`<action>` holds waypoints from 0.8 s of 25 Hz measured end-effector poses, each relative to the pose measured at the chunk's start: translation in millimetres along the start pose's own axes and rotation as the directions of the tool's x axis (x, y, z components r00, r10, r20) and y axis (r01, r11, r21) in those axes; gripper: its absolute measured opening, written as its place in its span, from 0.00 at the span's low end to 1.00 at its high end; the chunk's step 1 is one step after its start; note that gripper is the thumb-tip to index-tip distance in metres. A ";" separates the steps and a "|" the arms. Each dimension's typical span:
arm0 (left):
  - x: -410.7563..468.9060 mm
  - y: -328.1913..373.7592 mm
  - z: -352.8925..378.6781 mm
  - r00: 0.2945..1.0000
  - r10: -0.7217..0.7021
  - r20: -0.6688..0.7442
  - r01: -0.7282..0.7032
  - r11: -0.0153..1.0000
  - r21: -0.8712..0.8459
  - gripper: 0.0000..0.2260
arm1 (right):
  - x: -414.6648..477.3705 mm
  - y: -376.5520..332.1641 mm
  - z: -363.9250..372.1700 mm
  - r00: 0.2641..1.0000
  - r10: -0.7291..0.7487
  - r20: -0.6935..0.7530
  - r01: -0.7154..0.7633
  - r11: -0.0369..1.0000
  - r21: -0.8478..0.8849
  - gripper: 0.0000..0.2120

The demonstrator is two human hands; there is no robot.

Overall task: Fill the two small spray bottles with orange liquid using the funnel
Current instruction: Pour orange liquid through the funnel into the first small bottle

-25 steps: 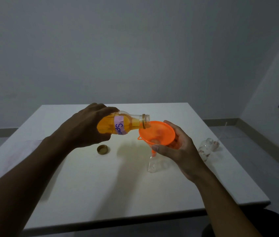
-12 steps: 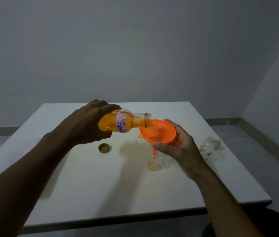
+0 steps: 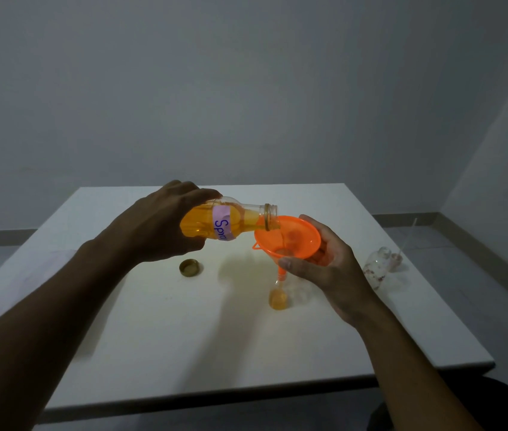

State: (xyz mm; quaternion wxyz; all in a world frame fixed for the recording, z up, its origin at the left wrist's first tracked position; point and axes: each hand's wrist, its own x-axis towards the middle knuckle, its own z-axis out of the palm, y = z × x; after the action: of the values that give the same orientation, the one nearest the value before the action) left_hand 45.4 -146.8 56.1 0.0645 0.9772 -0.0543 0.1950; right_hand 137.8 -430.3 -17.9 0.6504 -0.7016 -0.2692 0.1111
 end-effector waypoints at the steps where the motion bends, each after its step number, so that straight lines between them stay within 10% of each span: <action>1: -0.4 0.2 -0.1 1.000 0.002 -0.003 -0.002 1.000 -0.002 0.34 | 0.2 0.1 -0.1 1.000 0.000 0.000 0.000 1.000 0.003 0.47; 20: -0.8 1.1 -1.4 1.000 0.017 -0.010 -0.017 1.000 -0.006 0.33 | 1.1 -0.1 -0.4 1.000 -0.007 0.007 0.007 1.000 0.025 0.46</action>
State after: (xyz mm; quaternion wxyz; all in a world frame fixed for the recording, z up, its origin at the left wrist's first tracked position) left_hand 44.0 -147.6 57.2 0.0658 0.9755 -0.0628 0.2002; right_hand 138.9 -430.1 -17.5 0.6584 -0.6922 -0.2725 0.1146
